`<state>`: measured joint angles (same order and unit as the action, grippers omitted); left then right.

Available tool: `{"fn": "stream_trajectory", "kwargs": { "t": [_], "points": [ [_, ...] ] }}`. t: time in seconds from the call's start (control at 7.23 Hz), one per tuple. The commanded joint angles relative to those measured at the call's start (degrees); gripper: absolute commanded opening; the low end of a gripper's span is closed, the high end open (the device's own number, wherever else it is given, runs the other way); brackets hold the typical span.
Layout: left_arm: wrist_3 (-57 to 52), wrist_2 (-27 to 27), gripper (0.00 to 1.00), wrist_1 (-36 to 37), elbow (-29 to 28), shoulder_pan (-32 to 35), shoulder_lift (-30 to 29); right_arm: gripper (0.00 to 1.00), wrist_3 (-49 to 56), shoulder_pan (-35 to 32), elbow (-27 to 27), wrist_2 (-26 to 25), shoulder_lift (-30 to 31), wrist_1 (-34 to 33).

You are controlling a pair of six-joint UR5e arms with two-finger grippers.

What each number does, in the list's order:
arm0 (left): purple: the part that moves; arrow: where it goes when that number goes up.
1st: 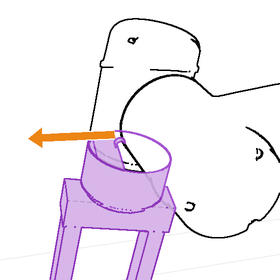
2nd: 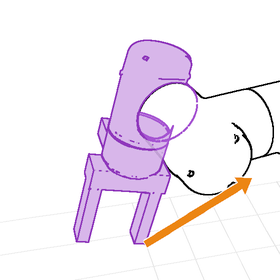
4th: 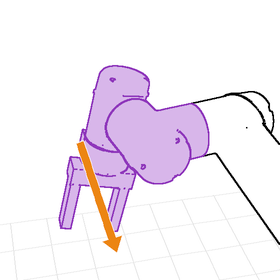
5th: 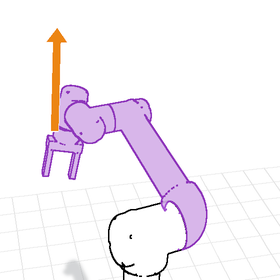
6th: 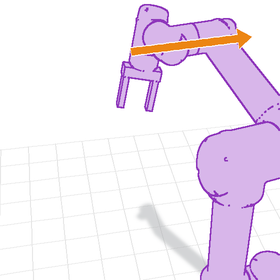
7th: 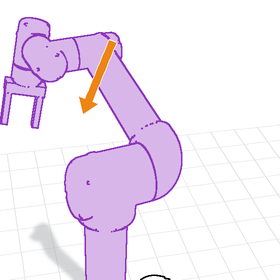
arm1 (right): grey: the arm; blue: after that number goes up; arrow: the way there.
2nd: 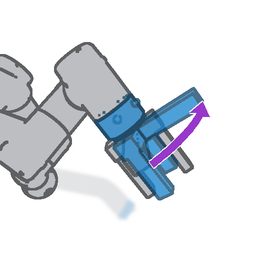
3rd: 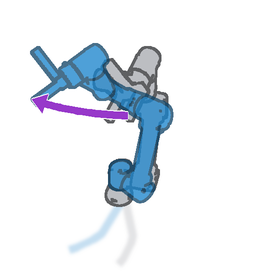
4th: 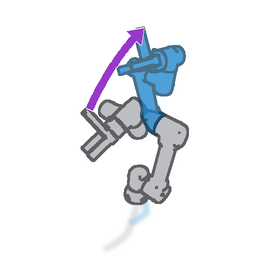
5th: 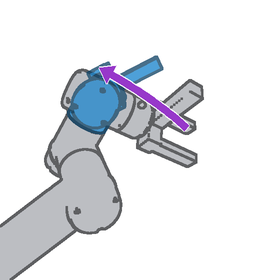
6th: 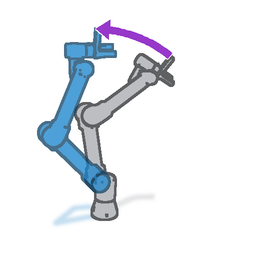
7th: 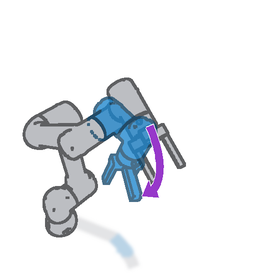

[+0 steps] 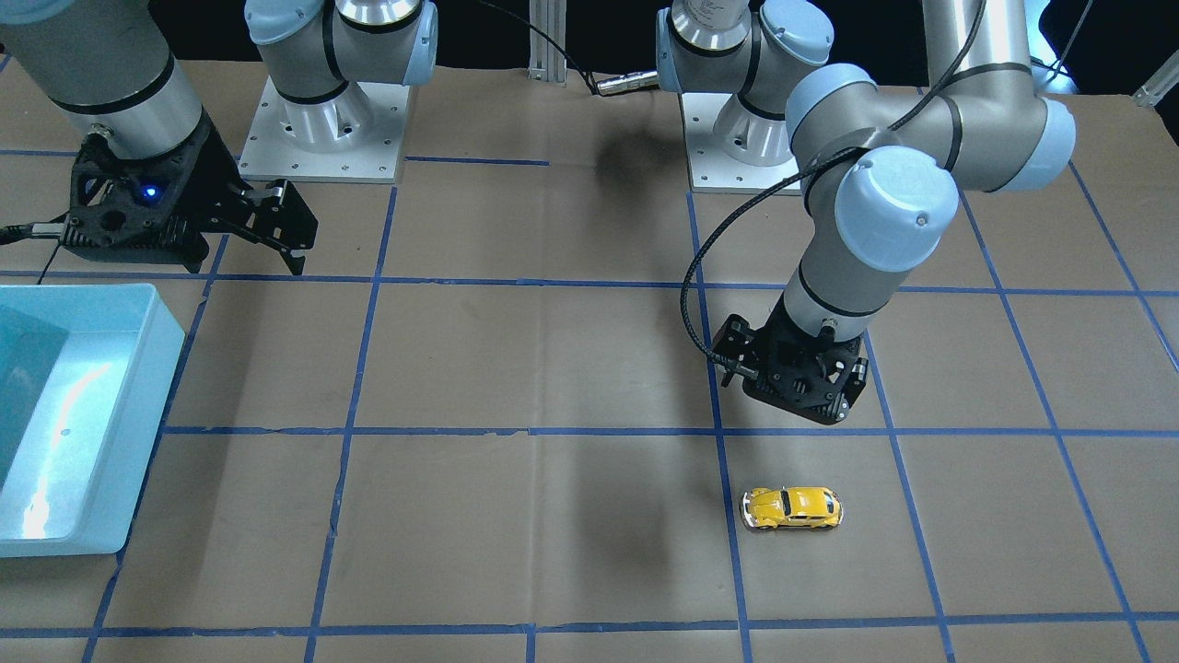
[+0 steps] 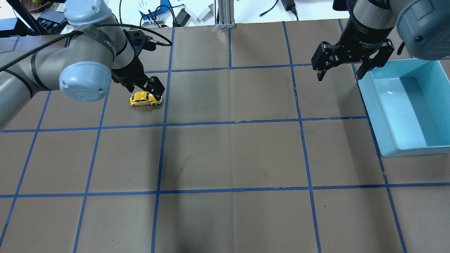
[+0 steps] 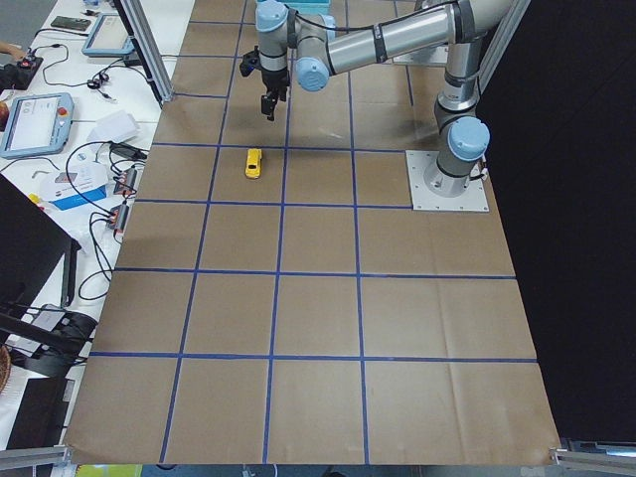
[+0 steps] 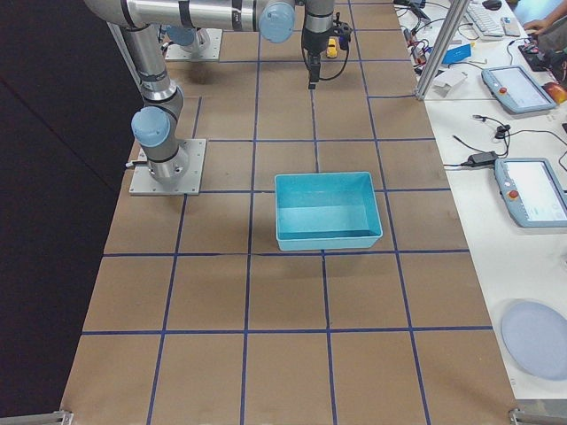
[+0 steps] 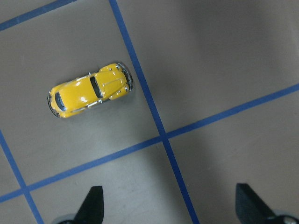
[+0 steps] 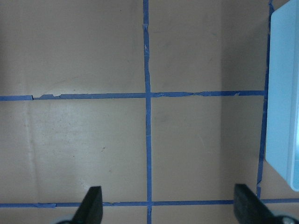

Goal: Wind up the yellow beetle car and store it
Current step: 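Lower the left gripper and close it on the yellow car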

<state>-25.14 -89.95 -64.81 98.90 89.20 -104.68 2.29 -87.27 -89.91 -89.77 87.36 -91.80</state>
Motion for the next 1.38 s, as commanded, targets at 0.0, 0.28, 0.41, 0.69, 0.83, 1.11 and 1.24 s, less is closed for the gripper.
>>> {"fn": "stream_trajectory", "kwargs": {
  "t": [0.0, 0.28, 0.41, 0.69, 0.83, 1.11, 1.24],
  "points": [
    [-16.07, -0.84, 1.0, 2.4, 1.2, -0.07, -2.19, 1.0, 0.08, 0.0, 0.0, -0.05, 0.0, 0.04],
    [-37.92, -1.28, 1.0, 3.81, 1.29, -1.3, -3.33, 1.0, 0.08, 0.0, 0.0, -0.05, 0.0, -0.04],
    [-46.14, -3.11, 1.0, 5.46, 1.2, -2.35, -5.08, 1.0, 0.08, 0.09, 0.0, -0.05, 0.0, -0.04],
    [-64.11, -3.3, 0.98, 8.1, -0.37, -3.06, -8.33, 1.0, 0.08, 0.0, 0.0, -0.05, 0.0, -0.04],
    [-71.11, -3.13, 0.98, 11.68, -1.16, -3.67, -9.91, 1.0, 0.08, 0.09, 0.09, -0.05, 0.0, -0.04],
    [-77.38, -2.52, 0.95, 12.16, -4.84, -3.94, -13.77, 1.0, -0.01, 0.09, 0.09, -0.05, 0.0, -0.04],
    [-79.17, -2.6, 0.95, 11.64, -5.9, -4.03, -14.84, 1.0, -0.01, 0.0, 0.09, -0.05, 0.0, -0.04]
  ]
}}
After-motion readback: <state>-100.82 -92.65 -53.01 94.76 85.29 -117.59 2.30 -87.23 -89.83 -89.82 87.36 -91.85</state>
